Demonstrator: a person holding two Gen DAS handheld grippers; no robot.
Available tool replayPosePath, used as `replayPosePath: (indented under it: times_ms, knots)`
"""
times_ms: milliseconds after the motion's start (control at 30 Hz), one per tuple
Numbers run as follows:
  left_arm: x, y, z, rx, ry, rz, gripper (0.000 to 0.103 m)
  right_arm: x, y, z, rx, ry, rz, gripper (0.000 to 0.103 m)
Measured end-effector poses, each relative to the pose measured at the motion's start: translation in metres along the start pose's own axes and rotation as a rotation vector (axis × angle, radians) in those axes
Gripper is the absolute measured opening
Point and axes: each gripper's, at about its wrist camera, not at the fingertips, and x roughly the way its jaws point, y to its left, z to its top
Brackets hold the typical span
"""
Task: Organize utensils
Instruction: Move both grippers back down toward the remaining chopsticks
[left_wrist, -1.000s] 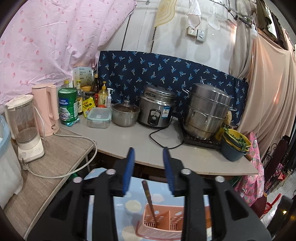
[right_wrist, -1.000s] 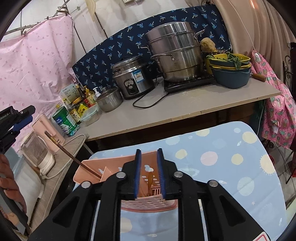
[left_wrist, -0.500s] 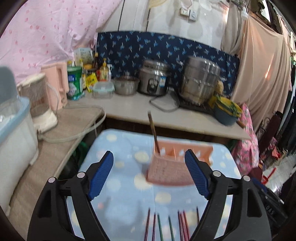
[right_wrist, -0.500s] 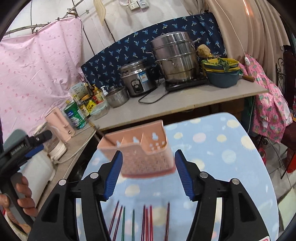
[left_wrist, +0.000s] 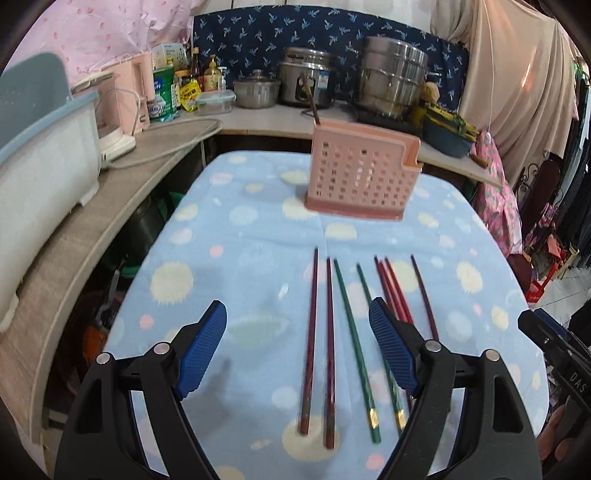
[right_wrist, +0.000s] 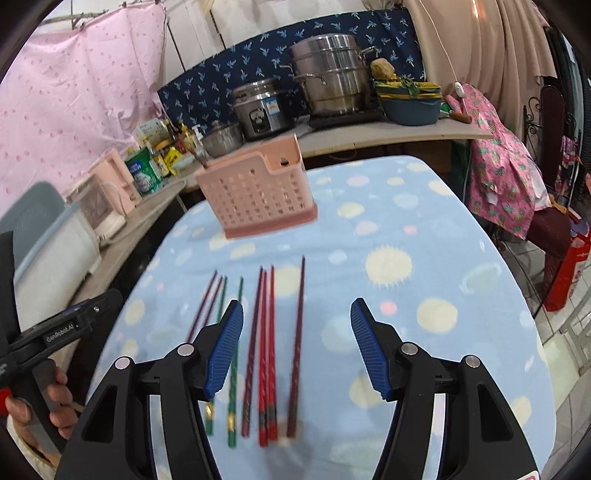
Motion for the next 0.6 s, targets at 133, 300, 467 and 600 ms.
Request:
replayPosePath:
  times_ms: [133,300,467,600]
  knots:
    - [0.005,0.003,-0.029,-0.006,0.028,0.024,0.076,0.004,0.0,-0.035,-0.018,0.048,-0.023,0.059]
    - [0.013,0.008,-0.054,-0.02,0.056,0.037,0.075,0.013,0.003,-0.065,-0.041,0.095,-0.03,0.059]
    - [0.018,0.012,-0.074,-0.022,0.075,0.052,0.075,0.02,0.006,-0.083,-0.059,0.112,-0.046,0.059]
    - [0.019,0.013,-0.086,-0.013,0.077,0.052,0.075,0.025,0.009,-0.09,-0.067,0.115,-0.057,0.055]
